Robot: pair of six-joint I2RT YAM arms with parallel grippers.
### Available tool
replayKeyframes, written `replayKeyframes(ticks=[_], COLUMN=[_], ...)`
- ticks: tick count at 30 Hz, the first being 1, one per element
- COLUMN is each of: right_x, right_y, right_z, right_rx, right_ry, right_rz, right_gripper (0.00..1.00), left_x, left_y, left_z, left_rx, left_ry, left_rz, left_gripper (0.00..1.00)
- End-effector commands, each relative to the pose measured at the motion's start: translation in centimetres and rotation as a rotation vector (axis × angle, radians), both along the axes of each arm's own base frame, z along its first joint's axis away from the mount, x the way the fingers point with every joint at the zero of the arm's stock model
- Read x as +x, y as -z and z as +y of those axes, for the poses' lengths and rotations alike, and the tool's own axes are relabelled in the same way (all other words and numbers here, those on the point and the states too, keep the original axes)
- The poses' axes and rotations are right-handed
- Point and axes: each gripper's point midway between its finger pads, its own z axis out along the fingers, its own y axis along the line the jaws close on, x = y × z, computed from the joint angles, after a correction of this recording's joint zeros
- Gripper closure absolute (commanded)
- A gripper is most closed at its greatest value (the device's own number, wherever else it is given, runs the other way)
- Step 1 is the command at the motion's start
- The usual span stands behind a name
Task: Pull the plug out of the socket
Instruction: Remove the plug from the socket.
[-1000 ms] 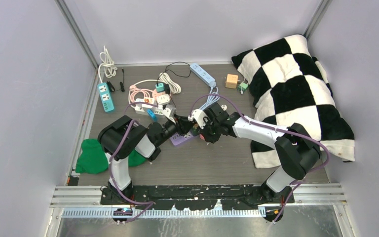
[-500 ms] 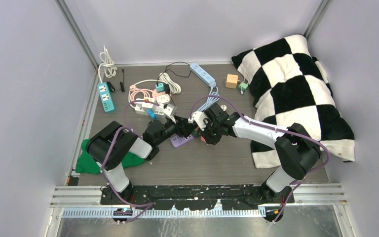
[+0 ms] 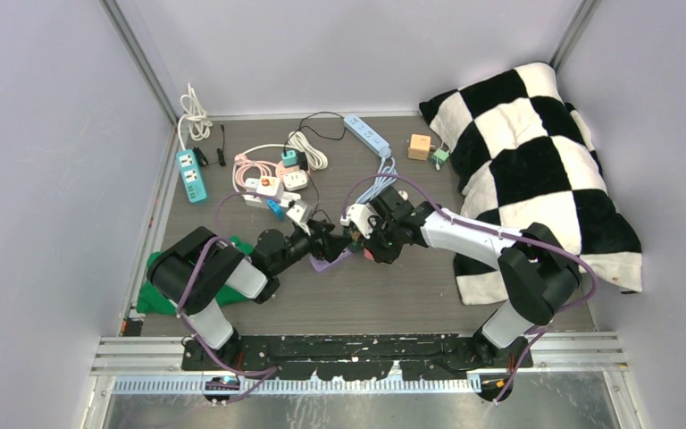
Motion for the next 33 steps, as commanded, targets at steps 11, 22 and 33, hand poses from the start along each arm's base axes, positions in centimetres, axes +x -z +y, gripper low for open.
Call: replayKeyframes(ticks=[11, 22, 33], right_x=[-1.3, -1.3, -1.2], right_y=[-0.6, -0.6, -0.4], right_z=[-1.4, -1.3, -1.3], right_rx=[-0.073, -0.070, -0.056], right_ry=[-0.114, -0.126, -0.108], right_rz=[0.068, 0.090, 0.114], right_gripper=[0.99, 0.99, 0.99], left_x=[-3.7, -2.7, -0.9], left_y=[-1.0, -0.9, 0.0], left_z=[0.9, -0.2, -2.4], left_rx=[0.135, 0.292, 0.259], left_ry=[0.148, 0.220, 0.177], left_rz=[-0.251, -0.350, -0.463], left_gripper=[0.17, 0.00, 0.00])
